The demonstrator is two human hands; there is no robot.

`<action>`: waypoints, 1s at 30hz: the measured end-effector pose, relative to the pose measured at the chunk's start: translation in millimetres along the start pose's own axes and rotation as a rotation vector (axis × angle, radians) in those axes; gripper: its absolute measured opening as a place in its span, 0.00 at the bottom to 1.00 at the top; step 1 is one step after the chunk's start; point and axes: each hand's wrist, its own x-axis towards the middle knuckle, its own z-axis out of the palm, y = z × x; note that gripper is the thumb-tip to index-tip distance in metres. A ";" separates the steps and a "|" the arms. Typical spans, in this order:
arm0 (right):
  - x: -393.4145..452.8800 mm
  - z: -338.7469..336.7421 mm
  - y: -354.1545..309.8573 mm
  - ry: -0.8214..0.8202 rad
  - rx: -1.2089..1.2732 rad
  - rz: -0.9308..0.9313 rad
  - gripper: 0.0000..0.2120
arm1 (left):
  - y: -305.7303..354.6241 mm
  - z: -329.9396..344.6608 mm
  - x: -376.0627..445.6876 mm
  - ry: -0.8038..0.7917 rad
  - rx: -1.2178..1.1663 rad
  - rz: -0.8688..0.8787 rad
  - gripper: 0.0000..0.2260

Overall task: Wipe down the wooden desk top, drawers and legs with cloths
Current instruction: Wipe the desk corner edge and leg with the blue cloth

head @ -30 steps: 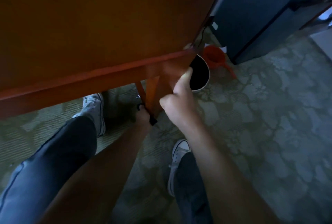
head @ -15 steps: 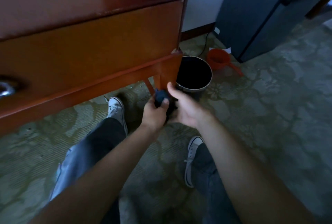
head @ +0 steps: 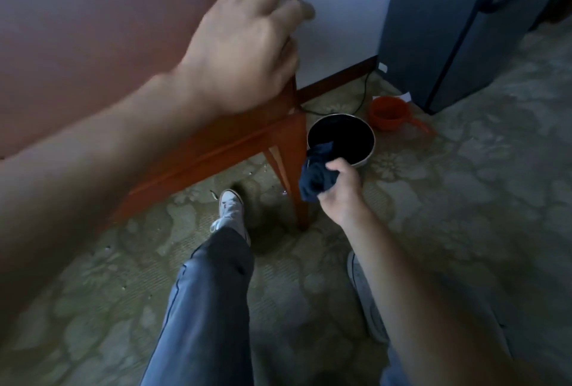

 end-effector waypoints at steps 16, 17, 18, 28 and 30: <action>89.6 -6.1 56.7 0.153 -0.863 0.069 0.13 | -31.0 24.9 40.2 -0.516 -0.135 -0.280 0.35; 95.4 -6.3 49.8 0.137 -0.902 0.083 0.13 | -32.3 25.7 39.7 -0.503 -0.129 -0.279 0.34; 98.3 -4.1 41.4 0.128 -0.973 0.105 0.12 | -32.8 25.9 38.8 -0.495 -0.127 -0.282 0.34; 111.0 33.6 -35.0 -0.048 -1.154 0.076 0.16 | -31.7 19.5 39.3 -0.483 -0.171 -0.357 0.39; 87.9 47.8 -52.9 -0.102 -0.963 0.006 0.05 | -33.5 18.2 40.8 -0.480 -0.218 -0.402 0.39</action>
